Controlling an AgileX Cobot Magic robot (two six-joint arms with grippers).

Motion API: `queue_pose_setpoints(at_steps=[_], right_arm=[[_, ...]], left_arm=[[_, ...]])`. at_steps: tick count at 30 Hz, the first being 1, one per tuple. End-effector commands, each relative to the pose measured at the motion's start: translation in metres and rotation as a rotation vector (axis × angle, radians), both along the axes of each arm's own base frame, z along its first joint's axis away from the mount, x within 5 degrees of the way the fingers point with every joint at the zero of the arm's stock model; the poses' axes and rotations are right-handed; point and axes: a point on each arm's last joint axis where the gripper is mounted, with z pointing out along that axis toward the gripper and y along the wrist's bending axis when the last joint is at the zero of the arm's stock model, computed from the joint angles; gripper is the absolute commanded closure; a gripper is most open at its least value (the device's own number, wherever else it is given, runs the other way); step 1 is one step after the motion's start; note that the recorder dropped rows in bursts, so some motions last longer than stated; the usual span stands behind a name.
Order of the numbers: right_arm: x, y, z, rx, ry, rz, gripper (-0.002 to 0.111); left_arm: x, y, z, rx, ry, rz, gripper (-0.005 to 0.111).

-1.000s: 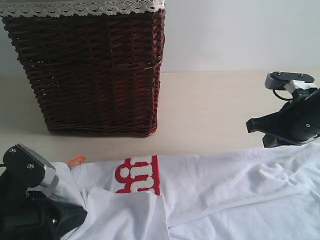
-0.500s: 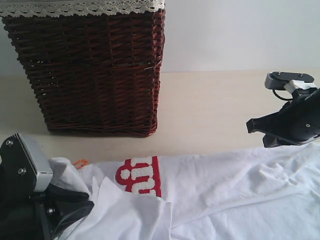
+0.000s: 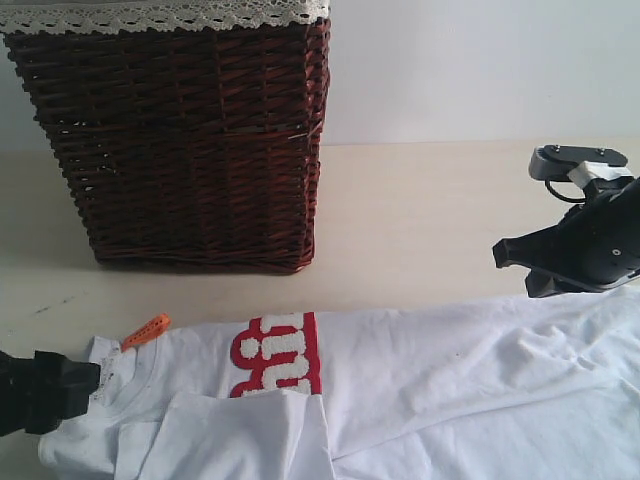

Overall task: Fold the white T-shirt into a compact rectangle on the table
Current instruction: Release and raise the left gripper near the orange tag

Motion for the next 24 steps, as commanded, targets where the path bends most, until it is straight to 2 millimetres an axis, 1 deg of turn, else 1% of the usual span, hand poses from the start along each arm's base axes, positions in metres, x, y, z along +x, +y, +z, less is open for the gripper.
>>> queue_pose_setpoints(at_steps=[1, 2, 3, 7, 8, 9, 11, 12, 13, 14, 15, 16, 17, 18, 19, 21, 23, 24], right_arm=[[0.004, -0.001, 0.014, -0.008, -0.062, 0.017, 0.108], [0.004, -0.001, 0.022, -0.003, -0.089, 0.013, 0.108], [0.004, 0.000, 0.036, 0.006, -0.137, 0.008, 0.108], [-0.002, -0.001, 0.060, 0.013, -0.212, 0.010, 0.108], [-0.005, -0.001, 0.067, 0.017, -0.229, 0.013, 0.108], [-0.006, -0.001, 0.070, 0.018, -0.237, 0.014, 0.108], [-0.009, 0.000, 0.074, 0.019, -0.235, 0.022, 0.108], [-0.012, 0.000, 0.076, 0.021, -0.230, 0.033, 0.108], [-0.013, 0.000, 0.076, 0.023, -0.220, 0.037, 0.108], [-0.016, 0.001, 0.078, 0.026, -0.199, 0.052, 0.108], [-0.018, 0.002, 0.079, 0.027, -0.178, 0.065, 0.108], [-0.019, 0.002, 0.080, 0.030, -0.153, 0.081, 0.108], [-0.019, 0.003, 0.082, 0.032, -0.143, 0.088, 0.108], [-0.020, 0.003, 0.083, 0.027, -0.135, 0.098, 0.108], [-0.020, 0.002, 0.083, 0.023, -0.135, 0.100, 0.108], [-0.020, 0.003, 0.083, 0.023, -0.132, 0.102, 0.108], [-0.020, 0.003, 0.083, 0.023, -0.132, 0.102, 0.108], [-0.020, 0.003, 0.083, 0.023, -0.132, 0.102, 0.108]], left_arm=[[0.011, 0.005, -0.009, 0.000, 0.059, 0.073, 0.046], [0.012, 0.005, -0.009, 0.000, 0.060, 0.070, 0.046], [0.013, 0.003, -0.009, -0.012, 0.044, 0.062, 0.046], [0.018, -0.005, 0.000, -0.115, -0.052, 0.040, 0.047], [0.018, -0.017, 0.006, -0.180, -0.108, -0.041, 0.050], [0.016, -0.025, 0.009, -0.211, -0.132, -0.105, 0.053], [0.006, -0.047, 0.017, -0.291, -0.192, -0.314, 0.066], [0.002, -0.063, 0.021, -0.320, -0.197, -0.429, 0.083], [0.004, -0.068, 0.021, -0.304, -0.178, -0.436, 0.094], [0.011, -0.072, 0.015, -0.211, -0.120, -0.411, 0.106], [0.015, -0.074, 0.010, -0.154, -0.082, -0.395, 0.106], [0.019, -0.079, -0.001, -0.065, -0.026, -0.404, 0.106], [0.019, -0.082, -0.007, -0.036, 0.003, -0.418, 0.106], [0.020, -0.088, -0.020, -0.011, 0.053, -0.443, 0.106], [0.024, -0.088, -0.031, 0.041, 0.097, -0.434, 0.106], [0.031, -0.083, -0.041, 0.139, 0.149, -0.377, 0.107], [0.042, -0.075, -0.047, 0.261, 0.194, -0.294, 0.107], [0.051, -0.067, -0.048, 0.321, 0.216, -0.236, 0.107]])
